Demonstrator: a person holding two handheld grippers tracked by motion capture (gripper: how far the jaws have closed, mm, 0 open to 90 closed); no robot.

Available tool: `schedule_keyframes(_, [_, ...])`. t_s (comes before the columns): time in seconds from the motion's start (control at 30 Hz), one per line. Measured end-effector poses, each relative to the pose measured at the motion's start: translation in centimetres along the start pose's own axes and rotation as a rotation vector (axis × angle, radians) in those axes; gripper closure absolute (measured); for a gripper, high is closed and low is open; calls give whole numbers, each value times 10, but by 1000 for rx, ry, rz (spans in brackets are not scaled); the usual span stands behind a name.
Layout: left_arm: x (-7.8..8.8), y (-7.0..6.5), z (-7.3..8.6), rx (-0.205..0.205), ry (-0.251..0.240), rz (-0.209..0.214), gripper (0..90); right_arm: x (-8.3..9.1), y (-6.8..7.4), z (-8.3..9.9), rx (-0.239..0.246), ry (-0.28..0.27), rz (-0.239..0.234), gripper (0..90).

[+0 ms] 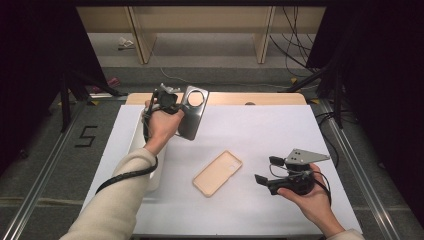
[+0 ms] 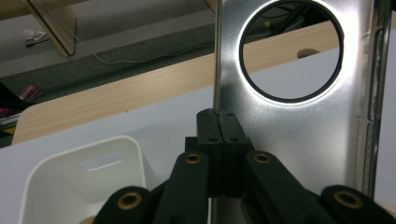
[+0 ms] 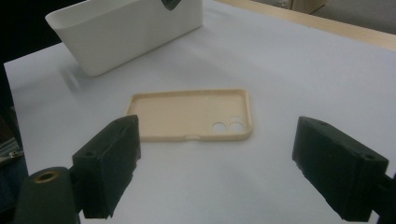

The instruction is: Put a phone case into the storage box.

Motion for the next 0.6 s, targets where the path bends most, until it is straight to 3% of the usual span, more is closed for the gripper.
schedule_keyframes(0.6, [10,35,2,57,-19,-56,891,0,0,0,-3,-3,3,160])
Point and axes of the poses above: each handheld gripper's, and its own axes: x roughly backward along the jaws, z roughly out of its underside, y roughly to its left, the point moved 3 cm from there along -x, roughly forward along the jaws, and after that the axes turned 8 degrees about y, right-handed, at the moved point
